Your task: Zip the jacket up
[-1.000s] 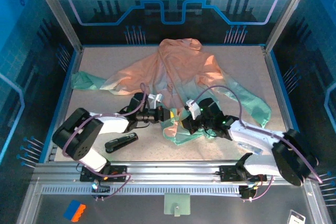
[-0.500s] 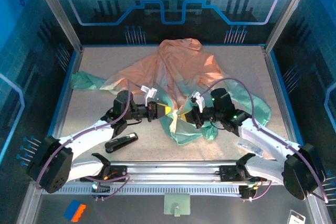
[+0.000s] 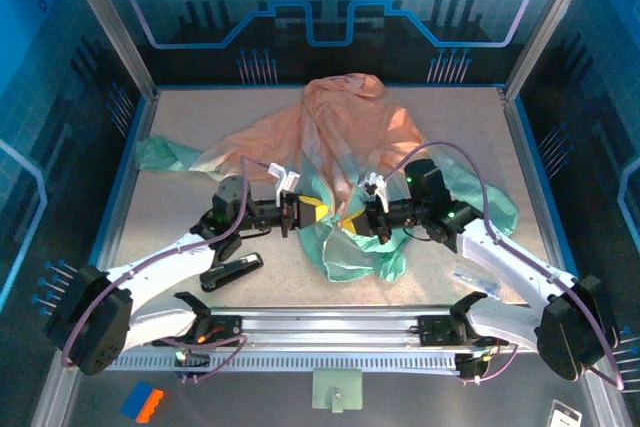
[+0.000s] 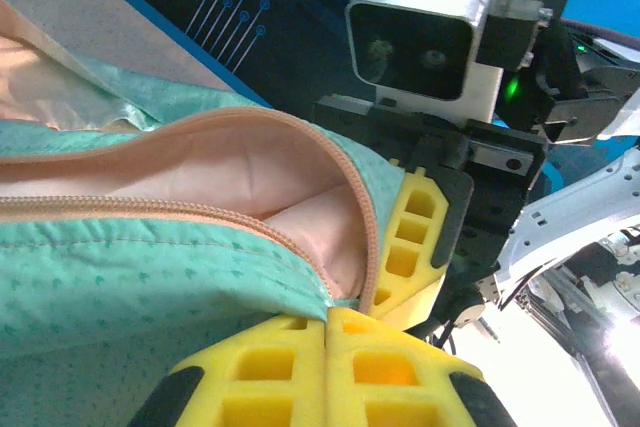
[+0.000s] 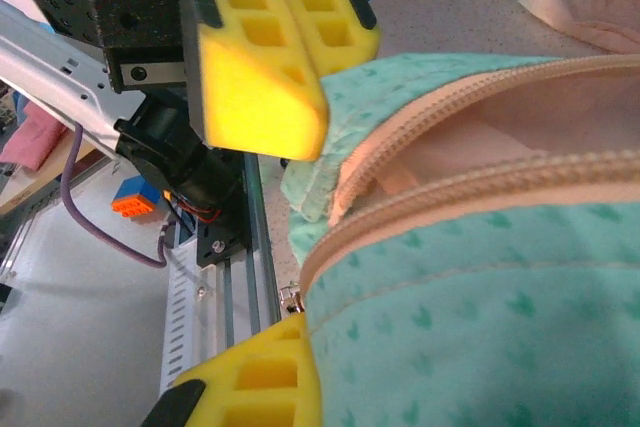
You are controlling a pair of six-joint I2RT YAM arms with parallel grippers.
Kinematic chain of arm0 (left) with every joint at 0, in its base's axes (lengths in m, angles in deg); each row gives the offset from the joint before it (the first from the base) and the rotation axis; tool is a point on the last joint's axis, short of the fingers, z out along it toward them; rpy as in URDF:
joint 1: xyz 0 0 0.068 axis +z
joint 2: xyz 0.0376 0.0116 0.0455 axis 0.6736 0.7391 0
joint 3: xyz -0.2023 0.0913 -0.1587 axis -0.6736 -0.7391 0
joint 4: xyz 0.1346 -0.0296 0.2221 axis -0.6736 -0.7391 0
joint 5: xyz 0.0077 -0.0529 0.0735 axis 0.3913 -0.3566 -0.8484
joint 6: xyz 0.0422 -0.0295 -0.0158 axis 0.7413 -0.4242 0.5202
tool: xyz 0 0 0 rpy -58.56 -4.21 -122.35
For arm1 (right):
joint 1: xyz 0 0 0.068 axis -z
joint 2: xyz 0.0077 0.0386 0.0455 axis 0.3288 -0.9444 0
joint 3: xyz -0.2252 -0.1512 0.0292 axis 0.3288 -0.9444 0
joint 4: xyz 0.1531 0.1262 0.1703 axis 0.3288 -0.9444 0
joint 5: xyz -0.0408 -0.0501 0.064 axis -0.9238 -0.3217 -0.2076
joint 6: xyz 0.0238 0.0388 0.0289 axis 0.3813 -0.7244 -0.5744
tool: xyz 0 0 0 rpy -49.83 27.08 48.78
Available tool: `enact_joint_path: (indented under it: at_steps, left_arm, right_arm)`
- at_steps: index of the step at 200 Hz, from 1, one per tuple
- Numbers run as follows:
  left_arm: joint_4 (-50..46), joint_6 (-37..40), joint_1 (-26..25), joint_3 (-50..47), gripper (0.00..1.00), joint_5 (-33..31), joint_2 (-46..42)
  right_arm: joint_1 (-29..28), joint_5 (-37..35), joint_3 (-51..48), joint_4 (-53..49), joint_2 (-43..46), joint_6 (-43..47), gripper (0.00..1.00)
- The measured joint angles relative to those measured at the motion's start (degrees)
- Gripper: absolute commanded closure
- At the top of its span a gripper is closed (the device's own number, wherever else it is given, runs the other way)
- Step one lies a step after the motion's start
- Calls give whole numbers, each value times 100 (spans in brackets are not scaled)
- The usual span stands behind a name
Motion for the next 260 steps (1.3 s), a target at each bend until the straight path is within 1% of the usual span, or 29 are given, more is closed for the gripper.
enact_joint_path:
  at_steps: [48, 107, 260]
  left_arm:
    - [328, 125, -168, -109, 100, -155, -9]
    - [658, 162, -214, -260, 100, -236, -11]
    - [1067, 155, -330, -264, 100, -321, 96]
  right_arm:
    - [116, 166, 0, 4, -24, -48, 100]
    - [304, 415, 0, 125, -28, -243, 100]
    - [330, 557, 0, 251, -127, -372, 100]
